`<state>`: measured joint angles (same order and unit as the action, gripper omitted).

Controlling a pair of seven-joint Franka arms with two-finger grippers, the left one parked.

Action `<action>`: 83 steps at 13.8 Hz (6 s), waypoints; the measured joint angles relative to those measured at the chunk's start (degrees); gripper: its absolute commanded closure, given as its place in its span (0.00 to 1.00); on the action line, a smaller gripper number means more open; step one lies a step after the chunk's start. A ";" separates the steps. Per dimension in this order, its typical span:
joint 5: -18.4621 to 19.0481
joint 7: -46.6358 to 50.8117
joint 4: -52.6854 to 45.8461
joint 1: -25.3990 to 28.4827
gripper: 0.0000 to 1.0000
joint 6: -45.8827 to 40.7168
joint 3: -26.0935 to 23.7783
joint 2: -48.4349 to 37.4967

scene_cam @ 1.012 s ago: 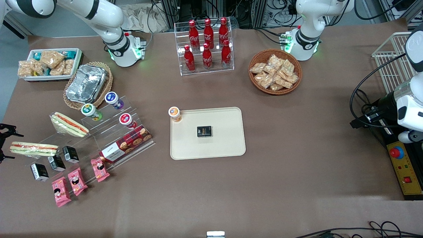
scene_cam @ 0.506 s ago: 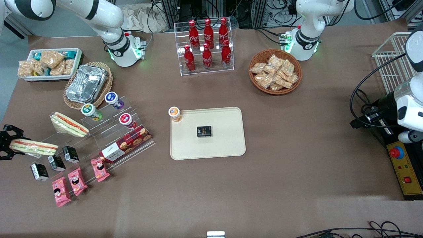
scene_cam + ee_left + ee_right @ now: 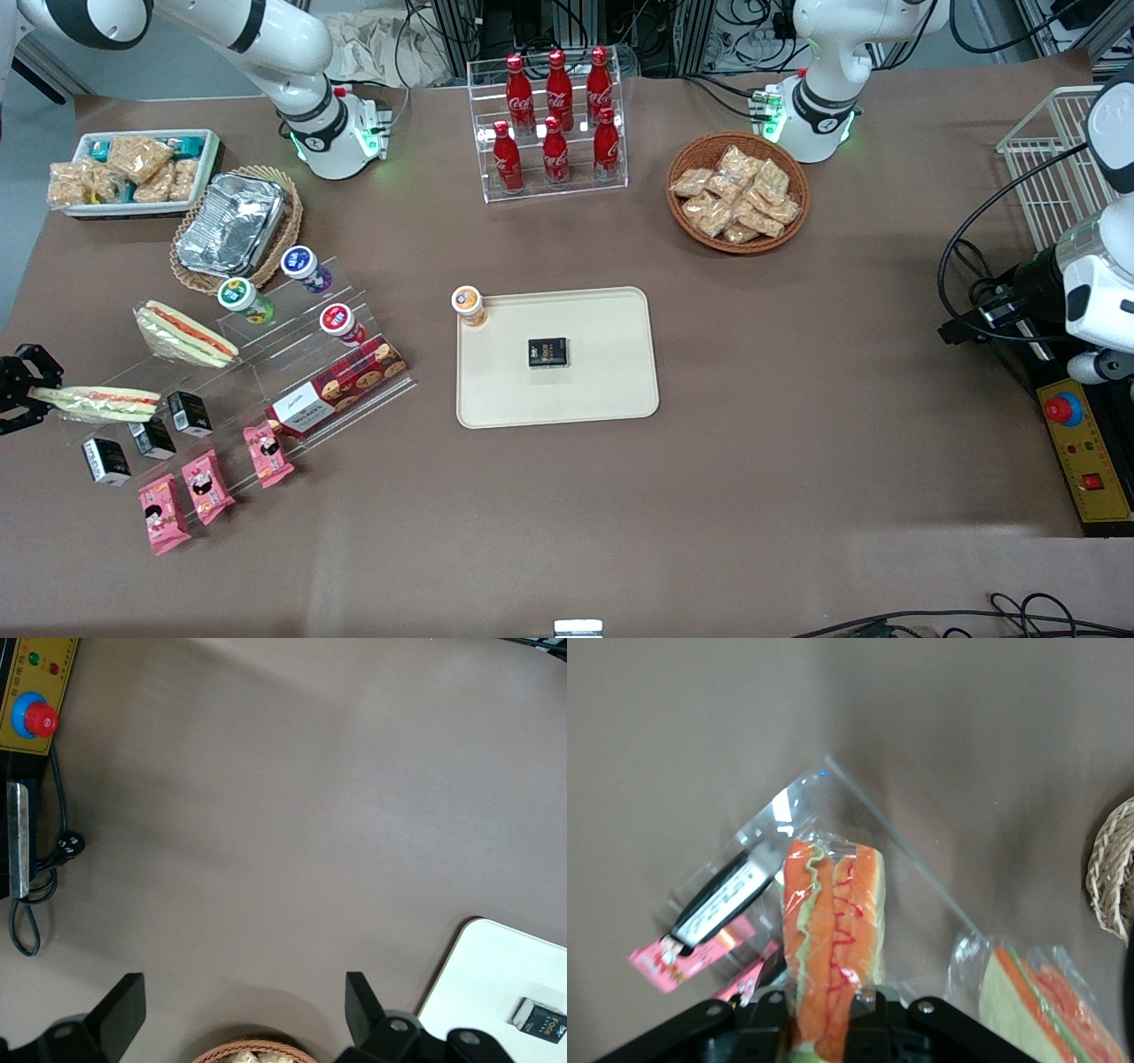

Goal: Place sandwich on tray

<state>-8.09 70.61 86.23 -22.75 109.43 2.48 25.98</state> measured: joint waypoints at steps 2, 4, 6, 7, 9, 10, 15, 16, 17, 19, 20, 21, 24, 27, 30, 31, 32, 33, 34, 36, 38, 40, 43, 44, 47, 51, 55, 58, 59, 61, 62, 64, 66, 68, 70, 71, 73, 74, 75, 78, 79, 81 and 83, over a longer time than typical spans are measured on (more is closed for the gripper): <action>0.00 -0.58 -0.65 0.71 1.00 -1.92 -0.13 -1.98; -0.01 -1.21 -1.91 1.67 1.00 -5.29 -0.22 -4.34; -0.03 -3.28 -2.56 3.14 1.00 -8.85 -0.35 -7.06; -0.04 -4.81 -2.68 4.21 1.00 -10.71 -0.37 -8.40; -0.07 -7.99 -2.73 7.06 1.00 -14.23 -0.48 -10.59; -0.08 -9.15 -2.72 9.00 1.00 -15.39 -0.54 -11.34; 0.20 -22.38 -2.73 20.05 1.00 -18.67 -0.64 -13.45; 0.20 -23.73 -2.72 21.61 1.00 -19.08 -0.62 -13.58; 0.20 -24.17 -2.72 22.98 1.00 -19.20 -0.62 -13.68; 0.20 -24.60 -2.73 25.86 1.00 -19.21 -0.62 -14.00; 0.19 -24.60 -2.74 27.24 1.00 -19.20 -0.63 -14.18; 0.19 -24.60 -2.76 28.47 1.00 -19.16 -0.63 -14.36; 0.05 -23.12 -3.00 31.75 1.00 -18.87 -0.61 -14.75; -0.37 -14.45 -3.03 34.71 1.00 -17.09 -0.59 -14.69; -0.46 -3.53 -2.96 39.86 1.00 -15.03 -0.62 -13.97; -0.48 0.33 -2.88 41.83 1.00 -13.75 -0.64 -13.38; -0.50 3.97 -2.84 43.91 1.00 -12.21 -0.65 -12.63; -0.51 7.35 -2.74 45.95 1.00 -10.47 -0.66 -11.71; -0.51 10.73 -2.61 47.91 1.00 -8.53 -0.65 -10.53; -0.51 17.57 -2.31 51.06 1.00 -4.18 -0.64 -7.11; -0.51 22.11 -2.12 52.21 1.00 0.34 -0.59 -3.17; -0.97 24.04 -2.05 52.26 1.00 3.44 -0.52 0.06; -2.81 26.40 -2.03 52.58 1.00 6.47 -0.52 3.38; -3.97 27.25 -2.01 53.05 1.00 7.52 -0.52 4.31; -4.96 30.40 -1.80 55.59 1.00 11.88 -0.52 7.66; -4.97 31.82 -1.10 58.11 1.00 16.92 -0.47 12.22; -4.97 31.83 -0.82 58.40 0.70 18.53 -0.31 14.42; -4.97 31.82 -0.63 58.40 0.42 18.59 -0.13 14.58; -4.97 31.82 -0.63 58.40 0.28 18.59 -0.13 14.58; -4.97 31.80 -0.63 58.41 0.13 18.59 -0.13 14.55; -4.97 31.72 -0.69 58.41 0.07 18.65 -0.09 14.47; -4.74 30.92 -1.19 58.37 0.07 18.98 0.28 13.80; -3.59 28.58 -1.59 57.97 0.05 18.97 0.92 11.96; -1.91 21.11 -1.64 56.57 0.04 16.09 1.18 9.57; -1.75 11.41 -1.66 54.83 0.04 12.45 1.40 7.54; -1.71 8.02 -1.66 54.14 0.04 10.88 1.65 6.59; -1.52 1.72 -1.75 53.18 0.04 7.25 3.18 4.56; -1.50 -2.40 -1.84 52.50 0.04 4.82 4.12 3.22; -1.48 -6.51 -1.97 51.46 0.04 2.30 4.89 1.68; -1.40 -19.34 -2.10 46.10 0.04 -4.32 5.79 -3.37; -1.39 -24.19 -2.09 44.03 0.04 -5.92 5.93 -4.69; -1.36 -34.37 -2.05 39.63 0.04 -8.33 6.09 -6.56; -1.33 -43.62 -2.06 35.57 0.04 -10.46 6.17 -7.71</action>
<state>-9.41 26.99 84.17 12.83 98.97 8.64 18.27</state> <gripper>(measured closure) 0.035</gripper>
